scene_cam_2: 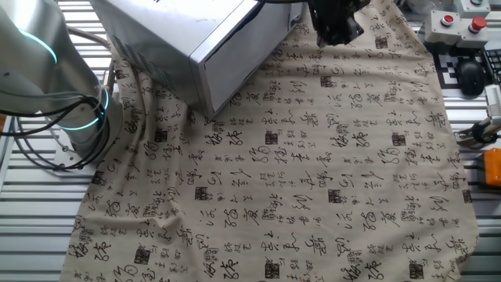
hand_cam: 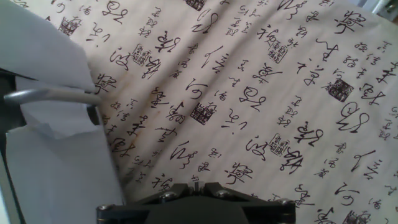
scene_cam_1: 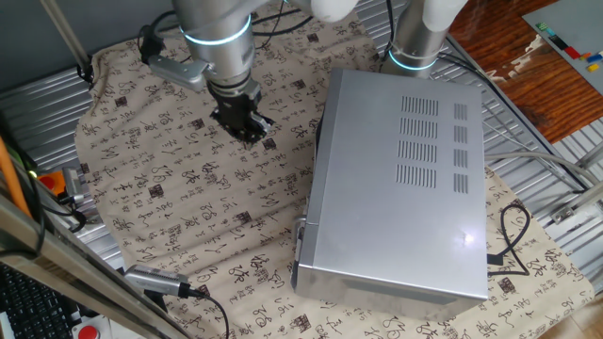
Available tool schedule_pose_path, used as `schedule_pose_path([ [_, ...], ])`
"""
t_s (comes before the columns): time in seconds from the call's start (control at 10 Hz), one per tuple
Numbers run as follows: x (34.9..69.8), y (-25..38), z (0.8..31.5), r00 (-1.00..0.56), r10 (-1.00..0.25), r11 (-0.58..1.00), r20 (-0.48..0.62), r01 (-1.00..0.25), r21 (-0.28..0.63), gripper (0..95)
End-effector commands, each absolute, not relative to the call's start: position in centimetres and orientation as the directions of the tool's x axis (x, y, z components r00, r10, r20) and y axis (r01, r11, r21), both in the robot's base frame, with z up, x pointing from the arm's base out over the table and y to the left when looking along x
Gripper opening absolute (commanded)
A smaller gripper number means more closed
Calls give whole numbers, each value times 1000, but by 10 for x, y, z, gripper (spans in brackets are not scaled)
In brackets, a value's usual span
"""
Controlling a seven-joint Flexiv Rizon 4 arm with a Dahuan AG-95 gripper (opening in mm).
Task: Close the microwave door
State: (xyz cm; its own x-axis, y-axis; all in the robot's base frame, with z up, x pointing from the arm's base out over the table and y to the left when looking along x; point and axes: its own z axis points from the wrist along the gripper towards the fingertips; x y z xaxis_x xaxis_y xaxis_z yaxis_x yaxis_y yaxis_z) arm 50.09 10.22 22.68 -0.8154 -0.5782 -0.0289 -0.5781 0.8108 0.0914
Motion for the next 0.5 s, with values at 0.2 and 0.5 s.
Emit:
schedule_pose_path([
  [0.2,501,88,226,-886,-464,885,-10,-464,35,0],
  [0.5,501,50,233,-845,-535,844,-18,-535,38,0],
])
